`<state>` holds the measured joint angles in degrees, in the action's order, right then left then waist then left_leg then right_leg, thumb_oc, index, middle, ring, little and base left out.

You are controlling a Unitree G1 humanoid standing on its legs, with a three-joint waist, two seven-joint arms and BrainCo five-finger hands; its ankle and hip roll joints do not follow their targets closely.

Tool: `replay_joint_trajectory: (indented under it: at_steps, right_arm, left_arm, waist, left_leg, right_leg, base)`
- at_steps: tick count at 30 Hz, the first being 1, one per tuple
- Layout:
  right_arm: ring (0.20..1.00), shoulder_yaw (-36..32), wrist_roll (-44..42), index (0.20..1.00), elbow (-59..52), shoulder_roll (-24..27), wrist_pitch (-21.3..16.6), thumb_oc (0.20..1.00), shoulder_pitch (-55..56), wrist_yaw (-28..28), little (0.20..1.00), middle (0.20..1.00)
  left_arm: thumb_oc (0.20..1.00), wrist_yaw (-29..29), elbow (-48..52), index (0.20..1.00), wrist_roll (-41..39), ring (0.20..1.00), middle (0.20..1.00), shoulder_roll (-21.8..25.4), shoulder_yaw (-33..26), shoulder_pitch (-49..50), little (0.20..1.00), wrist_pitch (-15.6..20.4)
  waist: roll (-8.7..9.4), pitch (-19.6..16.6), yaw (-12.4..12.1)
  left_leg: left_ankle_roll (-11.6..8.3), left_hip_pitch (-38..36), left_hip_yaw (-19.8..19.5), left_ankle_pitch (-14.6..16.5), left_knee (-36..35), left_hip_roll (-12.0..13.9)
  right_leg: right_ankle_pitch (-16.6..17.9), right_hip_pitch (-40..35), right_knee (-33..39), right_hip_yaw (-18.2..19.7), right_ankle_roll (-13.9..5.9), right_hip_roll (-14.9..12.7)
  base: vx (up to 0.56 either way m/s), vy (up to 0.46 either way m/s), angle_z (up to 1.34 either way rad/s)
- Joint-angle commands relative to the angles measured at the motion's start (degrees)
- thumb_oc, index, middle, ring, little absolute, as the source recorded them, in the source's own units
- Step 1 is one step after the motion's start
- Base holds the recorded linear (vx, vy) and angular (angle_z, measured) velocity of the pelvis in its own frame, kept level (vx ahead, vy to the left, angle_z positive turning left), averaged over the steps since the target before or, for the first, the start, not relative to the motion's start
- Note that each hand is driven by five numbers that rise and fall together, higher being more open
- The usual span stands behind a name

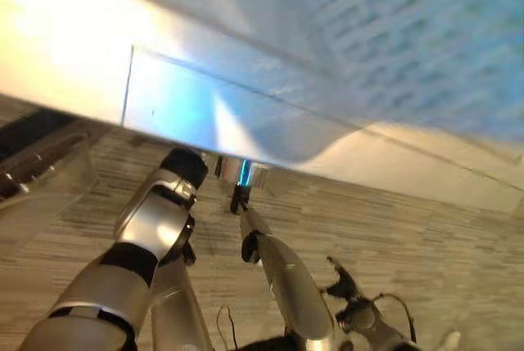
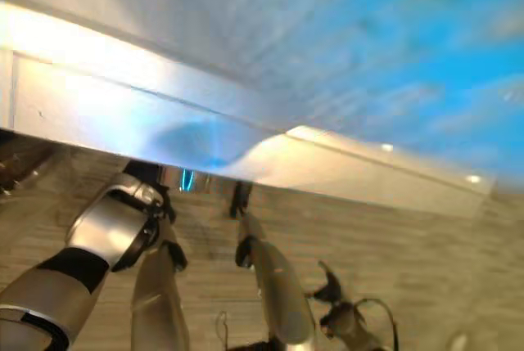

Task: Grab the laundry basket,head to the washer,open it,put in the laundry and shut it.

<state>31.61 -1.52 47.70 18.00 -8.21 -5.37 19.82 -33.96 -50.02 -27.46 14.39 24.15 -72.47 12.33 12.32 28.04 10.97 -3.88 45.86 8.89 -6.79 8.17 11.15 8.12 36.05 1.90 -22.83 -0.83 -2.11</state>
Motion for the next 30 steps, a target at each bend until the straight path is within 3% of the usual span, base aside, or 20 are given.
replay_joint_trajectory:
  at_steps: [1, 2, 4, 5, 6, 7, 14, 15, 16, 17, 18, 19, 20, 21, 22, 26, 30]
  right_arm:
    - [1.0, -2.3, -2.3, 1.0, -5.7, 2.9, 0.2, 1.0, -1.1, 1.3, 1.0, 1.0]
    - [1.0, -2.9, -2.9, 1.0, -6.1, 4.0, 0.7, 1.0, -1.7, 1.3, 1.0, 1.0]
    - [1.0, -4.2, -3.5, 1.0, -7.6, 5.4, 0.9, 1.0, -1.9, 0.8, 1.0, 1.0]
    - [1.0, -4.2, -3.5, 1.0, -7.8, 5.5, 1.0, 1.0, -2.0, 0.7, 1.0, 1.0]
    - [1.0, -6.0, -4.1, 1.0, -10.2, 7.8, 1.3, 1.0, -1.5, 0.1, 1.0, 1.0]
    - [1.0, -6.5, -4.5, 1.0, -11.1, 8.3, 1.4, 1.0, -0.6, -0.2, 1.0, 1.0]
    - [1.0, -7.4, -6.2, 1.0, -13.4, 9.9, 2.8, 1.0, 2.6, -2.7, 1.0, 1.0]
    - [1.0, -7.2, -7.0, 1.0, -12.9, 9.7, 2.7, 1.0, 2.5, -3.3, 1.0, 1.0]
    - [1.0, -7.1, -7.0, 1.0, -12.8, 9.7, 2.6, 1.0, 2.5, -3.3, 1.0, 1.0]
    - [1.0, -6.9, -7.2, 1.0, -12.3, 9.4, 2.3, 1.0, 2.3, -3.8, 1.0, 1.0]
    - [1.0, -6.9, -7.2, 1.0, -12.3, 9.3, 2.3, 1.0, 2.3, -3.8, 1.0, 1.0]
    - [1.0, -6.5, -7.4, 1.0, -12.1, 8.9, 1.7, 1.0, 2.1, -4.5, 1.0, 1.0]
    - [1.0, -6.6, -7.4, 1.0, -12.1, 8.8, 1.6, 1.0, 2.1, -4.5, 1.0, 1.0]
    - [1.0, -6.2, -6.9, 1.0, -12.2, 8.2, 0.8, 1.0, 1.9, -4.9, 1.0, 1.0]
    - [1.0, -6.2, -6.8, 1.0, -12.1, 8.0, 0.8, 1.0, 1.9, -4.9, 1.0, 1.0]
    - [1.0, -4.5, -5.6, 1.0, -7.1, 5.0, 0.1, 1.0, 0.8, -5.0, 1.0, 1.0]
    - [1.0, -3.7, -4.9, 1.0, -3.8, 3.8, 0.4, 1.0, 0.3, -5.2, 1.0, 1.0]
  left_arm:
    - [0.2, 0.0, -0.9, 0.2, -8.8, 0.2, 0.2, 1.0, -3.6, -12.8, 0.2, 6.1]
    - [0.2, 1.6, -4.2, 0.2, -18.3, 0.2, 0.2, 3.5, -4.8, -18.9, 0.2, 8.0]
    - [0.241, 3.4, -6.7, 0.241, -25.9, 0.241, 0.241, 8.4, -4.6, -24.0, 0.241, 8.6]
    - [1.0, 4.0, -7.3, 1.0, -26.5, 1.0, 1.0, 8.7, -4.5, -24.4, 1.0, 8.6]
    - [1.0, 6.4, -10.3, 1.0, -29.8, 1.0, 1.0, 13.8, -1.1, -28.7, 1.0, 6.5]
    - [1.0, 7.1, -9.0, 1.0, -30.3, 1.0, 1.0, 15.1, 0.2, -29.0, 1.0, 6.6]
    - [1.0, 9.6, -9.2, 1.0, -21.0, 1.0, 1.0, 16.2, 6.2, -24.6, 1.0, 0.1]
    - [1.0, 11.4, -10.5, 1.0, -15.0, 1.0, 1.0, 15.8, 9.0, -23.7, 1.0, -2.1]
    - [1.0, 11.4, -10.5, 1.0, -14.8, 1.0, 1.0, 15.7, 9.1, -23.7, 1.0, -2.1]
    - [1.0, 12.8, -11.2, 1.0, -6.4, 1.0, 1.0, 15.2, 13.0, -22.9, 1.0, -4.3]
    - [1.0, 12.7, -11.1, 1.0, -6.3, 1.0, 1.0, 15.1, 13.0, -22.9, 1.0, -4.4]
    - [1.0, 14.4, -10.1, 1.0, 6.7, 1.0, 1.0, 14.8, 18.5, -22.7, 1.0, -7.1]
    - [1.0, 14.4, -10.0, 1.0, 6.9, 1.0, 1.0, 14.7, 18.5, -22.7, 1.0, -7.2]
    - [1.0, 11.6, -11.4, 1.0, 22.9, 1.0, 1.0, 14.7, 23.6, -22.9, 1.0, -11.0]
    - [1.0, 11.5, -11.3, 1.0, 23.2, 1.0, 1.0, 14.6, 23.6, -22.9, 1.0, -11.2]
    - [1.0, 13.0, -13.7, 1.0, 45.6, 1.0, 1.0, 11.4, 27.9, -18.1, 1.0, -17.3]
    - [1.0, 15.0, -10.7, 1.0, 49.8, 1.0, 1.0, 8.8, 23.6, -9.8, 1.0, -19.1]
  waist:
    - [1.9, 1.7, -0.3]
    - [1.65, 0.7, 0.6]
    - [0.74, -0.1, 1.2]
    - [0.68, -0.1, 1.3]
    - [-0.13, -1.0, 1.8]
    - [-0.44, -1.0, 2.0]
    - [-2.7, -1.8, 0.3]
    - [-3.19, -1.8, -0.2]
    - [-3.08, -1.7, -0.2]
    - [-3.2, -1.6, -0.7]
    - [-3.12, -1.6, -0.8]
    - [-3.23, -1.5, -1.1]
    - [-3.1, -1.5, -1.2]
    - [-3.11, -1.3, -1.5]
    - [-2.95, -1.2, -1.6]
    - [-2.44, -0.9, -2.1]
    - [-2.37, -0.9, -2.9]
  left_leg:
    - [-1.84, 3.5, -4.0, -1.7, -1.9, 1.1]
    - [-1.84, 5.1, -4.5, -1.2, -0.7, 1.4]
    - [-1.81, 6.9, -4.8, -0.6, 0.8, 1.3]
    - [-1.79, 7.2, -4.8, -0.5, 1.0, 1.3]
    - [-1.79, 8.1, -4.8, -0.2, 1.8, 1.5]
    - [-1.75, 8.4, -4.7, 0.0, 2.1, 1.5]
    - [-1.45, 7.4, -4.5, 0.3, 2.2, 0.8]
    - [-1.51, 6.6, -4.3, 0.1, 1.8, 0.6]
    - [-1.52, 6.5, -4.2, 0.1, 1.7, 0.6]
    - [-1.58, 5.8, -4.0, -0.2, 1.3, 0.6]
    - [-1.59, 5.7, -4.0, -0.2, 1.2, 0.6]
    - [-1.59, 4.9, -4.0, -0.4, 0.8, 0.6]
    - [-1.6, 4.8, -3.9, -0.4, 0.7, 0.6]
    - [-1.6, 4.1, -3.9, -0.5, 0.3, 0.8]
    - [-1.61, 3.9, -3.8, -0.5, 0.3, 0.8]
    - [-1.61, 2.0, -3.6, -0.4, -0.4, 1.4]
    - [-1.81, -0.7, -3.3, -0.6, -1.2, 1.6]
  right_leg:
    - [-9.7, -1.1, -12.3, -0.7, -6.3, -5.5]
    - [-10.4, 1.2, -14.2, 0.0, -6.15, -5.4]
    - [-10.9, 3.3, -16.0, 0.6, -6.16, -5.5]
    - [-11.0, 3.5, -16.1, 0.7, -6.17, -5.5]
    - [-11.1, 4.5, -16.6, 0.9, -6.06, -5.5]
    - [-11.2, 4.6, -16.7, 0.9, -5.99, -5.6]
    - [-11.8, 3.5, -16.1, 0.6, -5.22, -5.7]
    - [-11.9, 3.1, -15.8, 0.7, -4.97, -5.6]
    - [-11.9, 3.0, -15.7, 0.7, -4.96, -5.6]
    - [-11.8, 2.7, -15.3, 0.7, -4.88, -5.3]
    - [-11.8, 2.6, -15.2, 0.7, -4.87, -5.3]
    - [-11.6, 2.0, -14.7, 0.6, -4.86, -5.0]
    - [-11.6, 2.0, -14.7, 0.6, -4.85, -5.0]
    - [-11.4, 1.3, -14.1, 0.7, -4.87, -4.7]
    - [-11.4, 1.1, -14.0, 0.8, -4.87, -4.7]
    - [-11.3, -0.5, -13.2, 1.0, -4.78, -4.2]
    - [-11.3, -3.1, -12.1, 1.2, -4.71, -3.9]
  base:
    - [0.03, -0.004, 0.01]
    - [0.04, 0.012, -0.05]
    - [0.04, 0.017, -0.11]
    - [0.05, 0.019, -0.17]
    - [0.04, 0.008, -0.12]
    - [0.05, 0.011, -0.13]
    - [0.02, -0.005, -0.07]
    - [0.01, -0.003, -0.03]
    - [0.0, 0.0, 0.0]
    - [0.0, 0.0, 0.0]
    - [0.01, -0.033, -0.03]
    - [0.0, -0.018, -0.05]
    - [0.0, -0.026, -0.08]
    - [0.0, -0.011, -0.05]
    - [0.0, 0.0, 0.0]
    - [0.0, -0.005, 0.01]
    - [-0.03, 0.009, 0.07]
